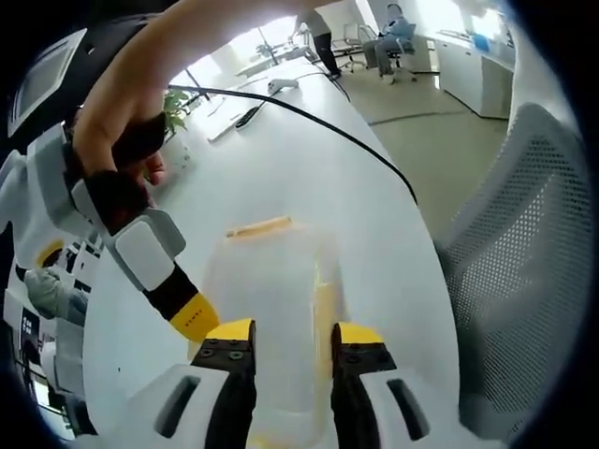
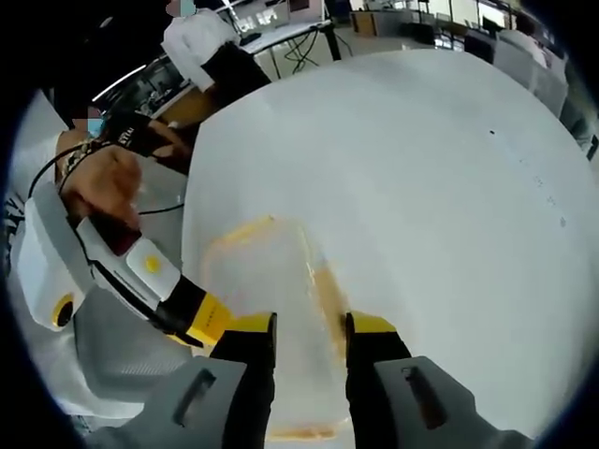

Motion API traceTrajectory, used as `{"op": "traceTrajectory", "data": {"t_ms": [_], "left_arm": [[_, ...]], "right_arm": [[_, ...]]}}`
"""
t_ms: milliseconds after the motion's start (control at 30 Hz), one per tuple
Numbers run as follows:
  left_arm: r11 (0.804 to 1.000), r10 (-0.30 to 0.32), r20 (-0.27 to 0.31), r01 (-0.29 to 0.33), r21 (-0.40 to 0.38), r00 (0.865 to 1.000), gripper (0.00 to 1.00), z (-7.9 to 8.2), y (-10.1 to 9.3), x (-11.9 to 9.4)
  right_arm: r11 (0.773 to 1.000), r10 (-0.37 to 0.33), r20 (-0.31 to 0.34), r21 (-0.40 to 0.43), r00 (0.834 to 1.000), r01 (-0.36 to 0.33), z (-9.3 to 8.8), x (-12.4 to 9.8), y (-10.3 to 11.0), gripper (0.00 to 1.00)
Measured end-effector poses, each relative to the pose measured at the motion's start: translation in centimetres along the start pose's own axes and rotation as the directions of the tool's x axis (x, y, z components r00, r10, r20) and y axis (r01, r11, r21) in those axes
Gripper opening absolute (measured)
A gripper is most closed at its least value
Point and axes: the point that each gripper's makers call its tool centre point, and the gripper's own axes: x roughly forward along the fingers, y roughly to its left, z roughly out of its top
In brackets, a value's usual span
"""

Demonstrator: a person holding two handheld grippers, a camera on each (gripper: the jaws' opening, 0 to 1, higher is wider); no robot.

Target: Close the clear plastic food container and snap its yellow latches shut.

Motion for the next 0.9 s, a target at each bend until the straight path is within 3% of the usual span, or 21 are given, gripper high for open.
{"op": "traceTrajectory", "data": {"t_ms": [333, 600, 900], "left_arm": [[1.000, -0.005, 0.014, 0.004, 0.008, 1.000, 0.24, 0.00, -0.04, 0.03], [1.000, -0.005, 0.020, 0.005, 0.005, 1.000, 0.24, -0.01, 0.00, 0.07], [1.000, -0.005, 0.020, 0.005, 0.008, 1.000, 0.25, -0.04, 0.05, 0.14]], "right_arm": [[1.000, 0.025, -0.006, -0.007, 1.000, -0.025, 0.16, 0.17, -0.06, 0.23], [0.999, 0.032, -0.065, -0.041, 0.997, -0.035, 0.28, 0.29, -0.14, 0.21], [0.998, 0.066, -0.048, -0.011, 0.997, -0.067, 0.33, 0.16, -0.56, 0.17]]}}
